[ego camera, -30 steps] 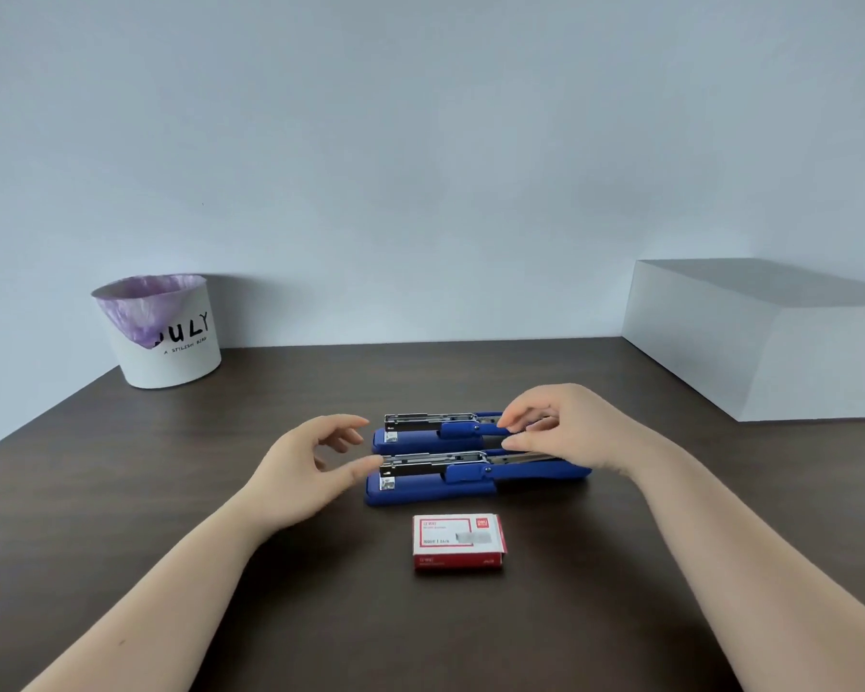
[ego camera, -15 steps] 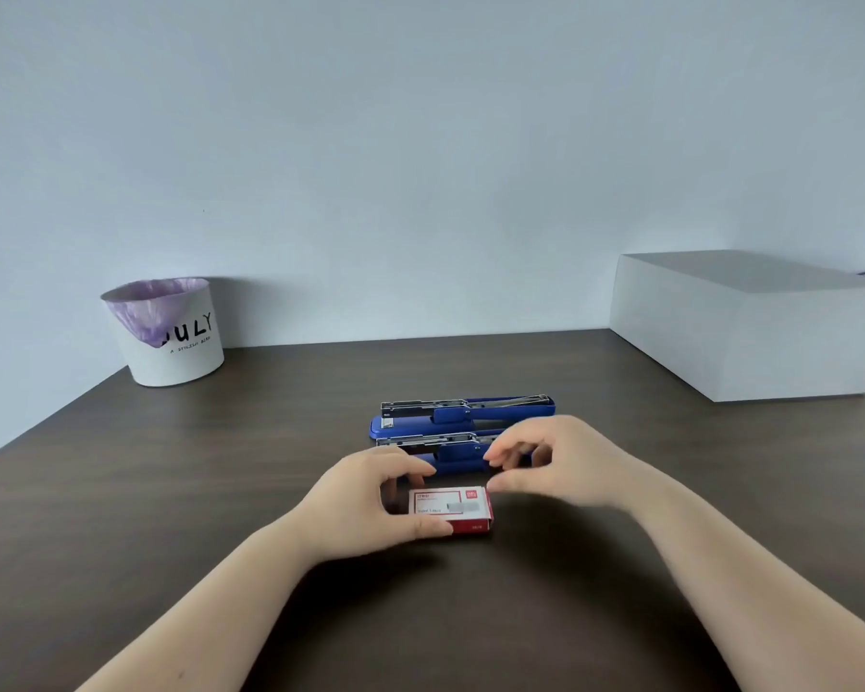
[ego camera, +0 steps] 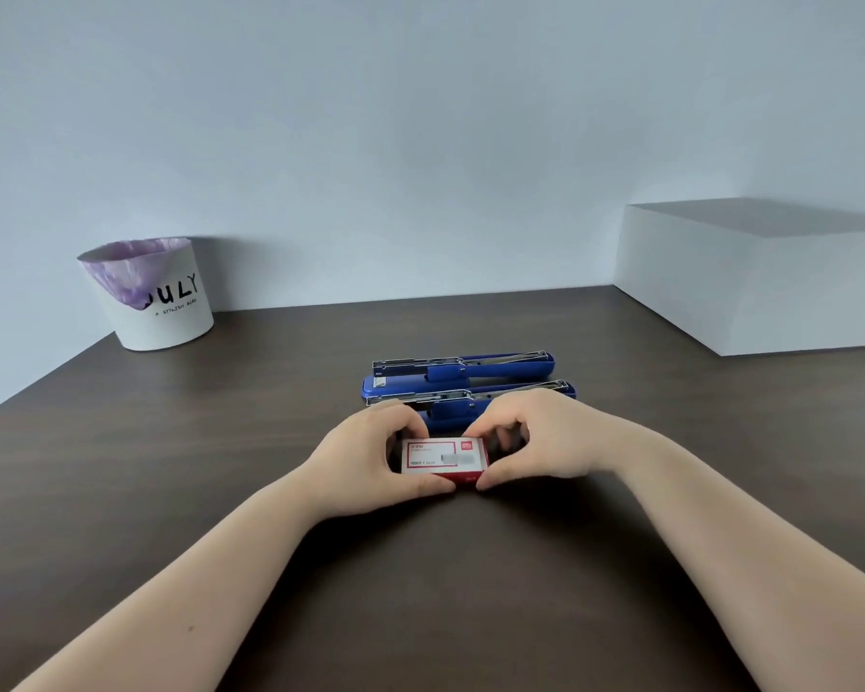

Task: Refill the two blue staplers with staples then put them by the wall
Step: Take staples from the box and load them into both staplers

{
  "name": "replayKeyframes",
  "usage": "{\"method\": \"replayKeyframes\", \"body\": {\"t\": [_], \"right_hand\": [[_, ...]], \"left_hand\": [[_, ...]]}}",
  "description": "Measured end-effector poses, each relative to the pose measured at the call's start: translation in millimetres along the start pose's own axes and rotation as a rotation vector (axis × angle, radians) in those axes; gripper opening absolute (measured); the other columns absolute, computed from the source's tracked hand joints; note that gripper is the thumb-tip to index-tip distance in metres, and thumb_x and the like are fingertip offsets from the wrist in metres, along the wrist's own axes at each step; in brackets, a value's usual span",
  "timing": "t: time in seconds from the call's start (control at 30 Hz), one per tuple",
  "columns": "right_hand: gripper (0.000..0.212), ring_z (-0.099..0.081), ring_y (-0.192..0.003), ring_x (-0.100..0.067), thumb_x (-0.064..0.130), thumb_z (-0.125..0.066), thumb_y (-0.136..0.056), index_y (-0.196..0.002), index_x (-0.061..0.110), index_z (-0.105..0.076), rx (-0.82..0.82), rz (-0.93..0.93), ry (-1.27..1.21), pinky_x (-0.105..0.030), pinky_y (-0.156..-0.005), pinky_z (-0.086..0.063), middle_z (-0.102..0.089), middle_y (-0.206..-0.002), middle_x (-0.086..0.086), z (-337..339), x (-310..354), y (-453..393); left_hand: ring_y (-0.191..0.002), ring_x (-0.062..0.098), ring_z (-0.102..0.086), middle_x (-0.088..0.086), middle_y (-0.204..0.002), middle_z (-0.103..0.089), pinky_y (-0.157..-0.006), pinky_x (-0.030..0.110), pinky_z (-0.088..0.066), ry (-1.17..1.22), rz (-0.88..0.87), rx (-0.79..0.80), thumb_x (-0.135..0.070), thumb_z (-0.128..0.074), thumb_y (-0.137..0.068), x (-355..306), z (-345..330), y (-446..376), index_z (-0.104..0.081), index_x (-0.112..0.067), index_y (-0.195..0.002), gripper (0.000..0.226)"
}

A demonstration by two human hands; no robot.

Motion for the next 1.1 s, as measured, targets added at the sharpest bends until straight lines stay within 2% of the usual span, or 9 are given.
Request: {"method": "replayKeyframes", "body": {"t": [0.17,0.23,0.33,0.4,0.5,0.57,0.8,0.97,1.1], "right_hand": [[0.040,-0.053,-0.072,-0.003,0.043,-0.077,-0.070,-0.108,0.033,-0.068,-0.041,-0.020,-0.022,-0.016,-0.061,-0.043,-0.065,-0.088,0.010,4,-3,2],[0.038,-0.058,-0.076,-0.002,0.040,-0.078,-0.069,-0.106,0.032,-0.069,-0.054,-0.037,-0.061,-0.011,-0.063,-0.046,-0.067,-0.092,0.014,6,-5,4],[0.036,-0.061,-0.077,-0.002,0.036,-0.079,-0.070,-0.103,0.031,-0.068,-0.061,-0.037,-0.117,-0.013,-0.065,-0.050,-0.068,-0.095,0.013,7,-5,4],[0.035,-0.059,-0.073,-0.001,0.035,-0.079,-0.070,-0.103,0.030,-0.068,-0.078,-0.038,-0.134,-0.012,-0.062,-0.047,-0.069,-0.093,0.012,8,-5,4],[0.036,-0.057,-0.070,-0.001,0.033,-0.079,-0.070,-0.104,0.028,-0.068,-0.135,-0.054,-0.128,-0.008,-0.059,-0.044,-0.068,-0.089,0.012,16,-10,6],[0.036,-0.057,-0.071,-0.002,0.031,-0.079,-0.070,-0.104,0.028,-0.068,-0.160,-0.057,-0.121,-0.006,-0.059,-0.042,-0.066,-0.087,0.012,21,-12,8],[0.031,-0.056,-0.071,-0.002,0.025,-0.078,-0.071,-0.101,0.025,-0.068,-0.125,-0.052,-0.103,-0.007,-0.059,-0.042,-0.063,-0.084,0.012,23,-16,10],[0.030,-0.054,-0.067,0.004,0.024,-0.077,-0.072,-0.101,0.027,-0.068,-0.170,-0.047,-0.129,-0.005,-0.058,-0.041,-0.063,-0.082,0.016,30,-15,12],[0.027,-0.049,-0.063,0.003,0.030,-0.078,-0.070,-0.094,0.031,-0.067,-0.088,-0.094,-0.076,-0.010,-0.059,-0.042,-0.056,-0.075,0.016,19,-22,8]], "left_hand": [[-0.080,0.000,-0.054,-0.020,-0.086,-0.060,-0.068,0.018,-0.045,0.037,-0.006,-0.007,-0.065,-0.065,-0.055,1,1,2,-0.055,-0.033,-0.083,0.044],[-0.081,0.004,-0.058,-0.016,-0.090,-0.065,-0.070,0.018,-0.049,0.084,-0.005,-0.011,-0.061,-0.068,-0.057,1,2,3,-0.058,-0.029,-0.085,0.043],[-0.074,-0.002,-0.060,-0.020,-0.083,-0.066,-0.064,0.011,-0.046,0.166,0.011,-0.021,-0.044,-0.080,-0.062,1,4,3,-0.060,-0.026,-0.086,0.036],[-0.074,-0.001,-0.063,-0.022,-0.087,-0.068,-0.066,0.015,-0.051,0.235,0.016,-0.055,-0.038,-0.083,-0.062,1,8,3,-0.061,-0.027,-0.087,0.035],[-0.080,0.007,-0.068,-0.013,-0.092,-0.072,-0.073,0.029,-0.058,0.316,0.017,-0.141,-0.044,-0.083,-0.057,3,18,5,-0.063,-0.028,-0.089,0.041],[-0.084,0.010,-0.070,-0.008,-0.091,-0.074,-0.077,0.033,-0.059,0.356,0.016,-0.182,-0.041,-0.085,-0.056,5,24,7,-0.064,-0.028,-0.090,0.042],[-0.093,0.010,-0.070,-0.010,-0.099,-0.073,-0.081,0.036,-0.059,0.398,-0.032,-0.201,-0.046,-0.079,-0.058,5,34,9,-0.064,-0.033,-0.095,0.041],[-0.091,0.014,-0.071,-0.006,-0.097,-0.074,-0.081,0.032,-0.058,0.448,-0.054,-0.246,-0.045,-0.079,-0.058,5,40,9,-0.066,-0.031,-0.095,0.042],[-0.088,0.010,-0.072,-0.006,-0.095,-0.076,-0.086,0.036,-0.057,0.463,0.041,-0.155,-0.048,-0.079,-0.050,19,29,8,-0.070,-0.029,-0.093,0.047]]}}
Point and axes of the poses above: each hand's wrist, its own y-axis away from the middle knuckle, its own z-axis out of the back of the hand, x = y × z, the point moved 7 cm from there along -y, towards the middle knuckle
